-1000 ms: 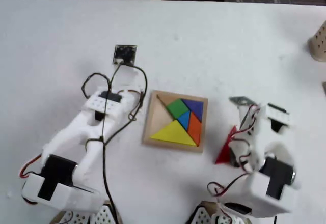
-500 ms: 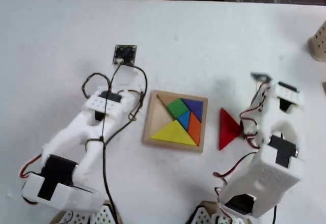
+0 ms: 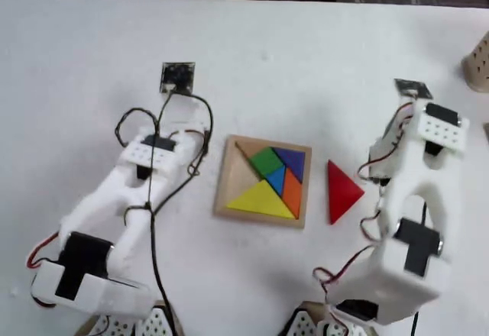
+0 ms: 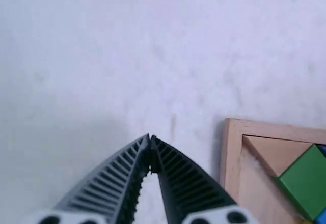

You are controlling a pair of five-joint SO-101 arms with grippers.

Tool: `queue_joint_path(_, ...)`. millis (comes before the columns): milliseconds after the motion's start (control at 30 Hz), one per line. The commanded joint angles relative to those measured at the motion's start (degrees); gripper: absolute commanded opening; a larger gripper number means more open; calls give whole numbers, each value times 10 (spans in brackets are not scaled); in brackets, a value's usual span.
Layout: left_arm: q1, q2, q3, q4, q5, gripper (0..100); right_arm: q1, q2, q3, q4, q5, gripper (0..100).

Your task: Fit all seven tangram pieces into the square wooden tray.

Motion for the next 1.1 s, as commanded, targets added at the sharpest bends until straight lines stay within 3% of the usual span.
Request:
queue_joint_path(0,-17,-33,-11,-17,-7,24,-39,-80,59,-12,-24,142)
queue_joint_path(133,-31,-33,-13,-27,-7,24,-58,-108,128,-88,-88,217)
queue_joint_path(333,-33,-33,-10,-24,-8,30,-85,-113,180,-149,-121,224)
queue_joint_path(500,-29,-30,-9,-11,-59,164,-119,-113,189,-147,-125,224)
queue_joint_path(633,-29,-29,-13,5,-50,234,-152,-109,188,-147,-127,224)
queue_joint_path(800,-29,-29,-13,4,-52,205,-156,-109,190,-150,-192,224)
queue_joint_path(967,-30,-29,-11,4,-55,170,-145,-108,190,-154,-194,228)
queue_joint_path(1067,-32,-29,-11,4,-55,166,-145,-107,192,-167,-194,287)
